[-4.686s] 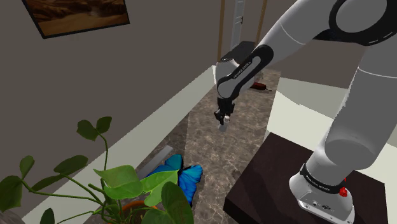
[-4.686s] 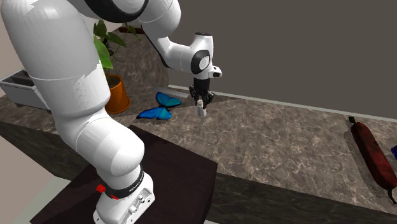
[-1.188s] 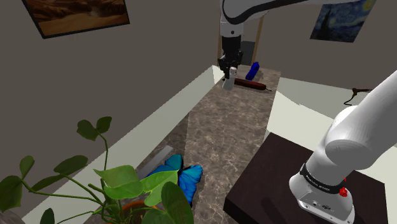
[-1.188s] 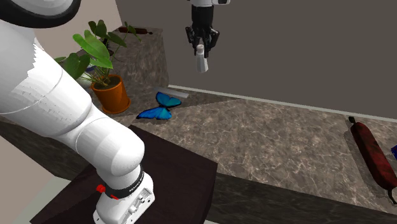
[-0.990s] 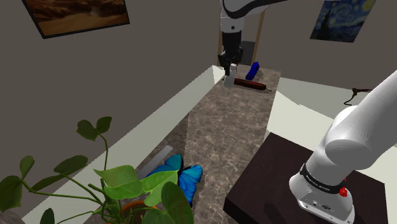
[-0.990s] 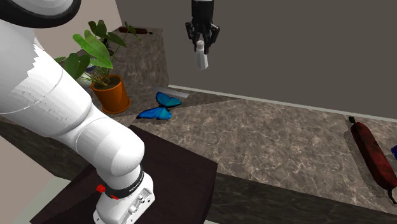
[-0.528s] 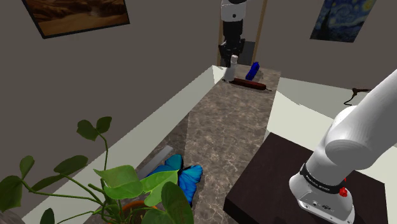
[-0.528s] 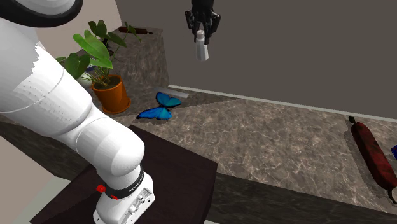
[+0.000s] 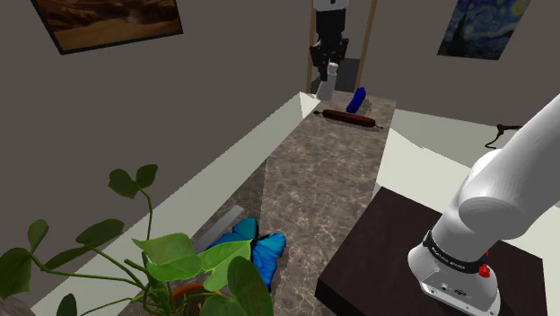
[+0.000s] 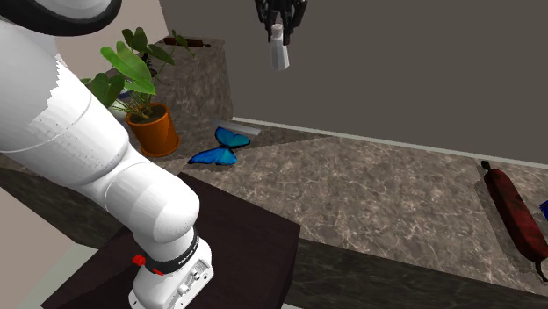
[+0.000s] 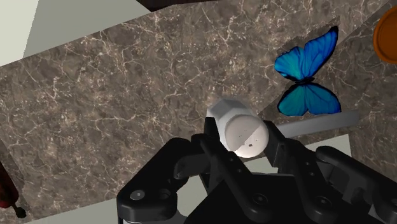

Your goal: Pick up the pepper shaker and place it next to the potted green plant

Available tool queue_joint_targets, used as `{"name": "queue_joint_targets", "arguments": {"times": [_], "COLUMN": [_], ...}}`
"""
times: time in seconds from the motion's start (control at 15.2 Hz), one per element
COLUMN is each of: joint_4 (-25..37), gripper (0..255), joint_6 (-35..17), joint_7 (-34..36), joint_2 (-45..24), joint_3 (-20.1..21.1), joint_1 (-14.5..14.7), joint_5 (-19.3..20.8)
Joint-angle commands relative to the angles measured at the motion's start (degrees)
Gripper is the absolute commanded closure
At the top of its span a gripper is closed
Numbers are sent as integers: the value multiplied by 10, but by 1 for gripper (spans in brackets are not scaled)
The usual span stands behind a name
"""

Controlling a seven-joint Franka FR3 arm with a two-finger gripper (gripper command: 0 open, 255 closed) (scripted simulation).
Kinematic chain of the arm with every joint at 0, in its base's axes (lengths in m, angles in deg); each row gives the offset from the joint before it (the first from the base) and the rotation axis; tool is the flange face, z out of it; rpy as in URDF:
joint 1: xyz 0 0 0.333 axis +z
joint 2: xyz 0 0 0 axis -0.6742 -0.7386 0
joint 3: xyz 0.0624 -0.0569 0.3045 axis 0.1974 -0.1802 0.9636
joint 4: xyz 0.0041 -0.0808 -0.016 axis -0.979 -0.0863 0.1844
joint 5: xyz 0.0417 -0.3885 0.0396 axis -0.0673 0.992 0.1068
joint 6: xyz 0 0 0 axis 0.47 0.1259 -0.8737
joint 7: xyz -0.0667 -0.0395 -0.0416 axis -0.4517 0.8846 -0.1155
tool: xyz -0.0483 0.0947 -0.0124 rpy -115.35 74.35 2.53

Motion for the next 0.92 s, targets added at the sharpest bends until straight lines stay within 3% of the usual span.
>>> {"name": "queue_joint_targets", "arguments": {"times": [0.0,0.66,0.86], "joint_4": [20,127,132], "gripper": [255,255,255], "joint_6": [16,95,97], "joint_7": [1,-2,42], "joint_2": [-4,-33,-36], "joint_3": [1,1,26], "joint_1": [0,1,19], "joint_5": [0,0,-8]}}
